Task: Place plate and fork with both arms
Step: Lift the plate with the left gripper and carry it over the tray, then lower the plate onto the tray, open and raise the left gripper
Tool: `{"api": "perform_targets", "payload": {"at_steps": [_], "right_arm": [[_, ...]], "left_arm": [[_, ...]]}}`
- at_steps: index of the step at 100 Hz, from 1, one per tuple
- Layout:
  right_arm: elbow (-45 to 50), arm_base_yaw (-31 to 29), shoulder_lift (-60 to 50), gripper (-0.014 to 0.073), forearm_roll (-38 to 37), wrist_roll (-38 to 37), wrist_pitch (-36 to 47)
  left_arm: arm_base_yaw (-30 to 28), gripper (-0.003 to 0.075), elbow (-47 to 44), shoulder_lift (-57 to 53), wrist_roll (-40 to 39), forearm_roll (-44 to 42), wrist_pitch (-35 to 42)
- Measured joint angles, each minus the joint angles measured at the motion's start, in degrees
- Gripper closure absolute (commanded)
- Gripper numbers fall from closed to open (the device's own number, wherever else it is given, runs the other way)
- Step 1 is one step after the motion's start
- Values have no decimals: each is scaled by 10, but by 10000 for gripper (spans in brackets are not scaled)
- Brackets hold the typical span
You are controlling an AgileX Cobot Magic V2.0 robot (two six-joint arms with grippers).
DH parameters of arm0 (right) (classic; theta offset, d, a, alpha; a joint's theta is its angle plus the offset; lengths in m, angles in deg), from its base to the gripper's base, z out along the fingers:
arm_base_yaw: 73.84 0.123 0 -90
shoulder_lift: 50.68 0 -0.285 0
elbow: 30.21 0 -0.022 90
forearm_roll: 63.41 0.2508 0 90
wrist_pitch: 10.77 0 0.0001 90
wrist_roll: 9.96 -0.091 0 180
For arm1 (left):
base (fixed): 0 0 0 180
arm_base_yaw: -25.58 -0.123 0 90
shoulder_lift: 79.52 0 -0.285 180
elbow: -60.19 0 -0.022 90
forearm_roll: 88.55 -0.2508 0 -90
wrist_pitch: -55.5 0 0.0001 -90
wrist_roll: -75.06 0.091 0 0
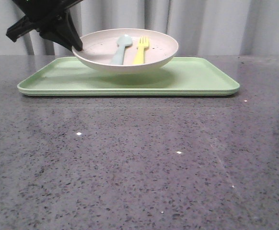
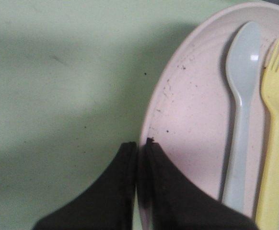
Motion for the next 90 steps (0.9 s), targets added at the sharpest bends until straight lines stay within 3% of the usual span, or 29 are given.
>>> {"api": "perform_targets", "payload": {"at_steps": [30,57,90], "right_arm": [[0,0,1,85,0,0,0],[0,0,1,85,0,0,0],[-2,0,2,85,0,0,0]], "left_arm": [[0,731,1,23,-2,2,8],[0,492,2,23,-4,8,10],[0,484,2,15,-4,0,10]]}}
